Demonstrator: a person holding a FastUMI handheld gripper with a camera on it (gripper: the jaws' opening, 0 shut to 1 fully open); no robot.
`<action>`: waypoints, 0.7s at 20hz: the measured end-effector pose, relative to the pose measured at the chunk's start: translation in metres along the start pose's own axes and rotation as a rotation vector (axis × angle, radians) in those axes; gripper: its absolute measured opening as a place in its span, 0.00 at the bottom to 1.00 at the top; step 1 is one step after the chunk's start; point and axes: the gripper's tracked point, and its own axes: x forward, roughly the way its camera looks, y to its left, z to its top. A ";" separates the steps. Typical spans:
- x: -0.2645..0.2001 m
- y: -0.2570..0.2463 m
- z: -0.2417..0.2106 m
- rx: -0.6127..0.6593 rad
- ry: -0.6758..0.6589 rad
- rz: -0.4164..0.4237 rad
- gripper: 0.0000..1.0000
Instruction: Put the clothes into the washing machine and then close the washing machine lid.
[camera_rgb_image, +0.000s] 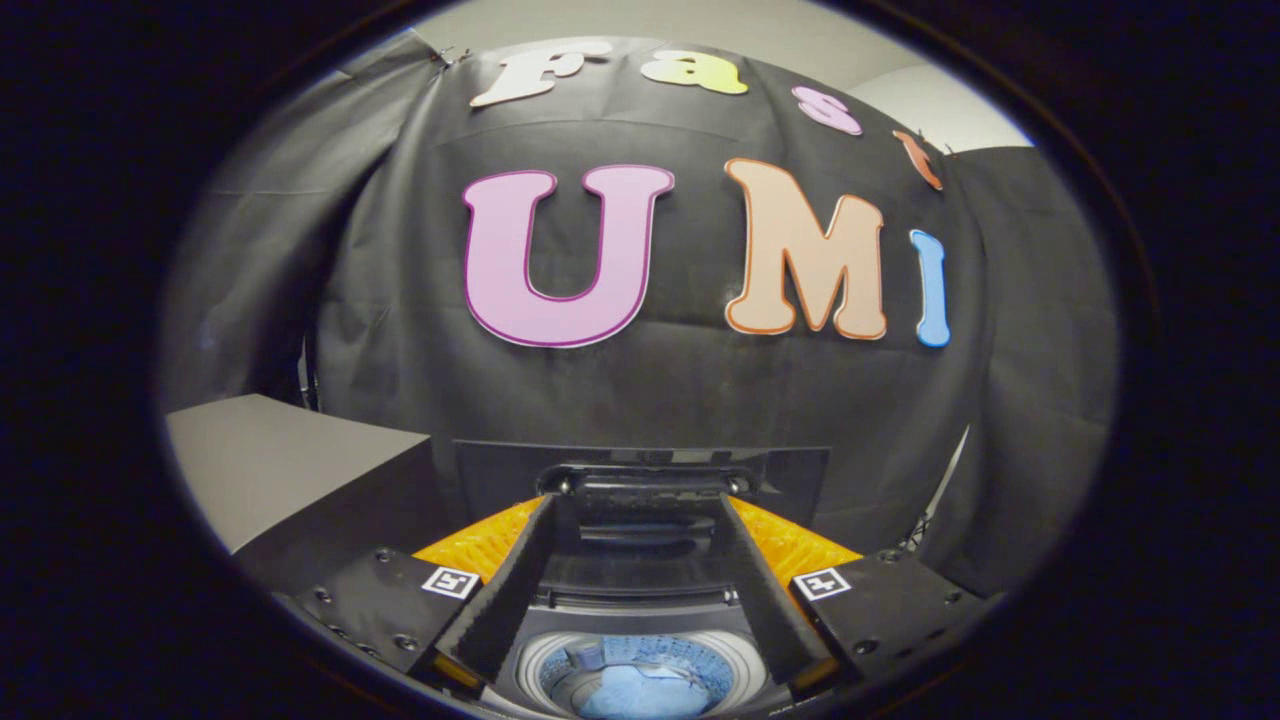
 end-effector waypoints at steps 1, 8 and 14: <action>0.009 0.002 0.003 0.001 -0.003 0.001 0.98; 0.072 0.008 0.023 0.007 -0.036 -0.006 0.98; 0.119 0.013 0.018 0.038 -0.012 -0.013 0.98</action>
